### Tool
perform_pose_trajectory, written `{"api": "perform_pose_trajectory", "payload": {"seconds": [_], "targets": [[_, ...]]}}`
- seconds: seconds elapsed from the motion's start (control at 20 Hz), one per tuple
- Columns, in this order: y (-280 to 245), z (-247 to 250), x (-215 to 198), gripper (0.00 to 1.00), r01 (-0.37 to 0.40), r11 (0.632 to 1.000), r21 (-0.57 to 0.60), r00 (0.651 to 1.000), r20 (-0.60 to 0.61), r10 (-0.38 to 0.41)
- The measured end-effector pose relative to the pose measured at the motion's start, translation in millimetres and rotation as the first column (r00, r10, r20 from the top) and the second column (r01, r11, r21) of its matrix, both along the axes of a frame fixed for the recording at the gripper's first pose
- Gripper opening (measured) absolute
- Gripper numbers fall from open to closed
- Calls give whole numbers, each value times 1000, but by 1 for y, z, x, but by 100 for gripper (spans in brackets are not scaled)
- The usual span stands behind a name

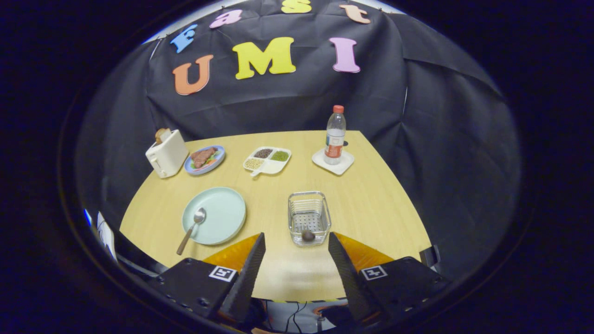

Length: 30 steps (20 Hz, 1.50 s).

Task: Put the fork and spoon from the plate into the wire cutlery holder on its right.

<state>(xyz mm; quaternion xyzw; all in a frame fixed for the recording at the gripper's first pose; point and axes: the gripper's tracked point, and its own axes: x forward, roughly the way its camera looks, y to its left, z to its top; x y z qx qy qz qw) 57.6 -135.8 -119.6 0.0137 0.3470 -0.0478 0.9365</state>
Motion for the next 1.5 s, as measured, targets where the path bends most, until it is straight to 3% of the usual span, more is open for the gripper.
{"api": "perform_pose_trajectory", "payload": {"seconds": [0.3, 0.85, 1.4, 1.5], "targets": [[70, 13, 3, 87, -79, 996, -49, 994, 66, 82], [197, -67, 27, 88, -183, 983, 11, 979, -84, 183], [260, -149, 21, 88, -173, 981, 84, 946, -264, 189], [269, -160, 20, 83, -152, 982, 115, 936, -302, 181]]}}
